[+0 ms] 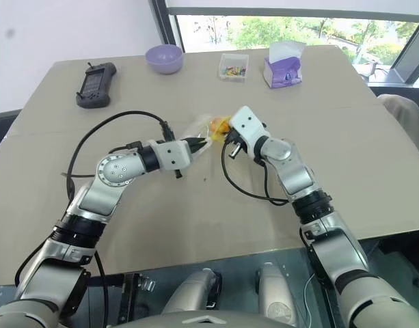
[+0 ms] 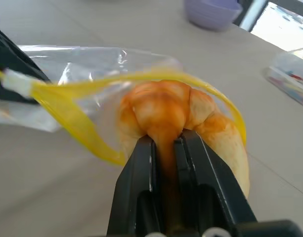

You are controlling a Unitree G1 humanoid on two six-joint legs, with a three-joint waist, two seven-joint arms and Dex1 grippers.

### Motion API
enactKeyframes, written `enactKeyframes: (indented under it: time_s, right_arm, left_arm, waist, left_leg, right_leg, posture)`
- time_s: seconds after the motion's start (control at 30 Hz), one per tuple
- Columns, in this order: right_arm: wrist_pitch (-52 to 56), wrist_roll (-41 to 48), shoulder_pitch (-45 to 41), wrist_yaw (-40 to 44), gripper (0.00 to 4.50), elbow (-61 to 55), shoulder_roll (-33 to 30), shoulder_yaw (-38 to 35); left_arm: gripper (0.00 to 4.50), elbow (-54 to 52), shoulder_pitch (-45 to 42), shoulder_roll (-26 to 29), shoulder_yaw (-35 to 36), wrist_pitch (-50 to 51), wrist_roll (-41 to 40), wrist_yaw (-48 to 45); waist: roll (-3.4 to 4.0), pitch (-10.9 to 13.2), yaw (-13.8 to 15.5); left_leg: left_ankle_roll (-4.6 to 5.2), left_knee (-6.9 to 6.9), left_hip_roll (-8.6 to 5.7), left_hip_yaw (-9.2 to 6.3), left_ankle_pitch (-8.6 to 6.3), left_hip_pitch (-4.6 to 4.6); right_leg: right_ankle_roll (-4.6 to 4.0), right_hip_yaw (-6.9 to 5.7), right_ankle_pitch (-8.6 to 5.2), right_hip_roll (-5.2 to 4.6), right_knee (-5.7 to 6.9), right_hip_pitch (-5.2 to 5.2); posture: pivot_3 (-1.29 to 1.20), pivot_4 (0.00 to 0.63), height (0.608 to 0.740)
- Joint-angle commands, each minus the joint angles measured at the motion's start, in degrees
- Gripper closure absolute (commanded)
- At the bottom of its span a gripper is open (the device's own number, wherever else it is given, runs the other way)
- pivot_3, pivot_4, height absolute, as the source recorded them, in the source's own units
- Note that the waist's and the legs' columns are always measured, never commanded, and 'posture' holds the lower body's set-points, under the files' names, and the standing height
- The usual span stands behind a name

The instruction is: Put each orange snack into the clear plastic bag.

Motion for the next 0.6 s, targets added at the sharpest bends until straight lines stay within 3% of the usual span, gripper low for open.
enactKeyframes:
  time_s: [0.03, 0.2, 0.6]
  right_arm:
    - [2.77, 4.32, -0.76, 0.85, 4.14, -1.07, 2.18, -3.95]
    - [8.91, 8.97, -0.4, 3.27, 4.14, -1.86, 3.62, -6.81]
    - [16.22, 15.2, -0.28, -0.97, 4.14, -1.68, 5.27, -14.67]
  left_arm:
    - [4.5, 0.71, -1.88, 0.92, -0.15, -4.79, 0.75, 0.39]
    - [4.5, 4.53, -2.16, 2.35, 0.5, -8.42, 2.22, 1.12]
    - [4.5, 5.67, -1.82, 4.18, 0.51, -9.05, 0.31, -0.84]
  waist:
    - [0.0, 0.0, 0.08]
    - [0.0, 0.0, 0.1]
    - [0.01, 0.0, 0.05]
  left_leg:
    - [0.0, 0.0, 0.0, 0.0, 0.0, 0.0]
    - [0.0, 0.0, 0.0, -0.02, 0.0, 0.0]
    - [0.0, -0.01, -0.01, -0.03, 0.0, 0.0]
  right_leg:
    - [0.0, 0.0, 0.0, 0.0, -0.01, 0.0]
    - [0.0, -0.01, 0.0, -0.01, -0.01, 0.0]
    - [0.0, -0.01, 0.0, -0.01, 0.0, -0.01]
  posture:
    - [0.0, 0.15, 0.74]
    - [0.0, 0.15, 0.74]
    - [0.0, 0.15, 0.74]
